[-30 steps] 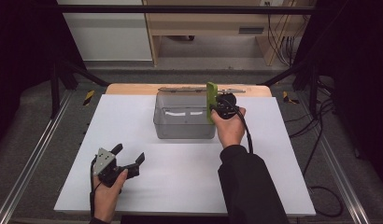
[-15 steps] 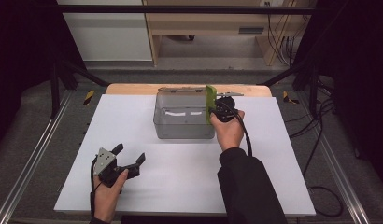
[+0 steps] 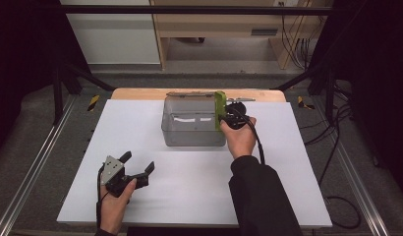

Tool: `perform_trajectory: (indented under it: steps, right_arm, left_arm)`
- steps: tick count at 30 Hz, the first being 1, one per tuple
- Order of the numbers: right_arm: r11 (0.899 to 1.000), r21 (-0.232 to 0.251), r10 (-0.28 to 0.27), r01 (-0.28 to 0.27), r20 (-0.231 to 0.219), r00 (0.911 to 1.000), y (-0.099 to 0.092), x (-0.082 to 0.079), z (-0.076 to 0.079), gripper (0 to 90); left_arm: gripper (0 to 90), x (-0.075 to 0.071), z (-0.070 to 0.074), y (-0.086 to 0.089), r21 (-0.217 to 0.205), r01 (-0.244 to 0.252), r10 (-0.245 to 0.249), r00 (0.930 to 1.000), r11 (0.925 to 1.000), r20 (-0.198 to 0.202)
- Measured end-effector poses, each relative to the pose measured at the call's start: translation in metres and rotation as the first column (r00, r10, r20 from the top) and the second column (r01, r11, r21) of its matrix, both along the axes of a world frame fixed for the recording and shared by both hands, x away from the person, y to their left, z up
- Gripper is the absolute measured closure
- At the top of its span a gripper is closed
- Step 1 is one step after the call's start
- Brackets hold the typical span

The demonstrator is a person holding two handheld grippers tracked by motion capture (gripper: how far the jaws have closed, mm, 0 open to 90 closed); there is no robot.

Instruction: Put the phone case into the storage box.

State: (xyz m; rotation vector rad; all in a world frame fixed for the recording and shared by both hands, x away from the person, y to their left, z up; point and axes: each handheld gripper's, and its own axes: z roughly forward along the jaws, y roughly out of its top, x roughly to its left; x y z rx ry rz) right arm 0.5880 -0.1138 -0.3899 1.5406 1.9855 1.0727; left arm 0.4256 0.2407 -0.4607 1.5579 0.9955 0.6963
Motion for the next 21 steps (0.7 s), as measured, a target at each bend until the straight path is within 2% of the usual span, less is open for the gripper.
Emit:
perform_trajectory:
  steps: [4, 8, 21]
  right_arm:
    - [1.000, 0.002, 0.002, -0.002, -0.005, 1.0000, -0.0001, 0.0007, -0.0004, 76.9]
    - [1.000, -0.021, 0.013, -0.013, 0.003, 0.9999, 0.0013, -0.0004, -0.0008, 76.8]
    - [1.000, -0.004, 0.015, -0.016, -0.036, 0.9992, 0.0029, 0.0036, -0.0051, 76.8]
  left_arm:
    - [2.3, -0.0004, -0.0001, -0.0015, 0.003, -0.007, 0.007, 1.0000, 1.0000, -0.001]
    - [2.3, -0.0018, 0.0014, 0.0010, 0.013, -0.016, 0.016, 0.9998, 0.9998, 0.008]
    - [2.6, -0.0013, 0.0013, 0.0016, 0.004, -0.010, 0.010, 0.9999, 0.9999, 0.003]
